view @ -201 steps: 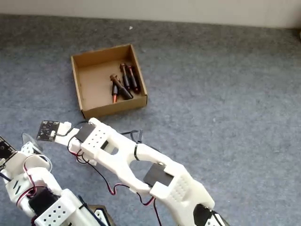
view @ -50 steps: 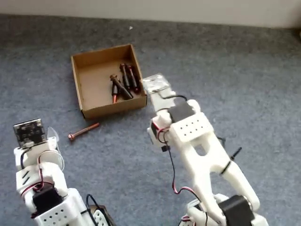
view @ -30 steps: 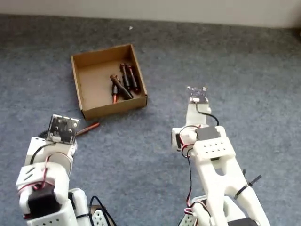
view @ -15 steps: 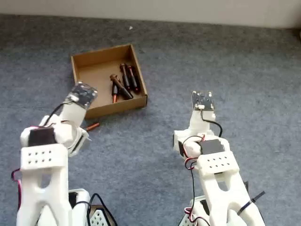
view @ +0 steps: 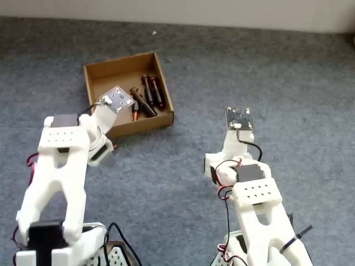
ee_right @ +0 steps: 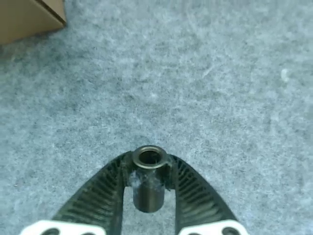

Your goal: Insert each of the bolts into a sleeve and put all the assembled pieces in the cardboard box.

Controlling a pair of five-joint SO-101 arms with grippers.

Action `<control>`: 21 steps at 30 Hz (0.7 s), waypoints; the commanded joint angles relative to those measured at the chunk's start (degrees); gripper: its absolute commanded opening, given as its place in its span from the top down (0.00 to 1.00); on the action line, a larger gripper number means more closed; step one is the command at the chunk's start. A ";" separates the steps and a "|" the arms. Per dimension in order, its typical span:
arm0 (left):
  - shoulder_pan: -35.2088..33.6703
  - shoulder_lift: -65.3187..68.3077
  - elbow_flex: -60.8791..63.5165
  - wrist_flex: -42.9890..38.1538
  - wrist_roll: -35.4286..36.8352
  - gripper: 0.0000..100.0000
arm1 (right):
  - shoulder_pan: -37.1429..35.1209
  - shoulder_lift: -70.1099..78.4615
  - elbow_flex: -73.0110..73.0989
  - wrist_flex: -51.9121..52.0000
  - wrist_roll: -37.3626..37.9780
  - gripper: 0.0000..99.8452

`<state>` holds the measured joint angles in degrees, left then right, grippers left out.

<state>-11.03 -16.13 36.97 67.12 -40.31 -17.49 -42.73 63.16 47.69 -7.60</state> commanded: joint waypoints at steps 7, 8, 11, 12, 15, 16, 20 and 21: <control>-0.66 16.92 -13.23 -0.97 -1.93 0.74 | 0.75 -1.63 -0.57 -1.27 0.00 1.00; -0.92 18.86 -14.46 -0.97 -1.93 0.75 | 0.75 -1.63 -0.57 -1.27 0.00 1.00; -1.10 24.57 -17.80 -0.97 -1.93 0.78 | 0.75 -1.63 -0.57 -1.27 0.00 1.00; -1.19 26.42 -18.86 -0.97 -1.93 0.79 | 0.75 -1.63 -0.57 -1.27 0.00 1.00; -1.19 31.34 -21.76 -0.97 -2.02 0.81 | 0.75 -1.63 -0.57 -1.27 0.00 1.00; -1.19 32.66 -22.55 -0.97 -2.02 0.82 | 0.75 -1.63 -0.57 -1.27 0.00 1.00; -1.19 35.38 -24.48 -0.53 -1.93 0.82 | 0.75 -1.63 -0.57 -1.27 0.00 1.00; -1.19 35.21 -24.40 -0.53 -1.93 0.82 | 0.75 -1.63 -0.57 -1.27 0.00 1.00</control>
<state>-11.74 18.59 15.52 67.03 -41.71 -17.49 -42.73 63.16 47.69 -7.60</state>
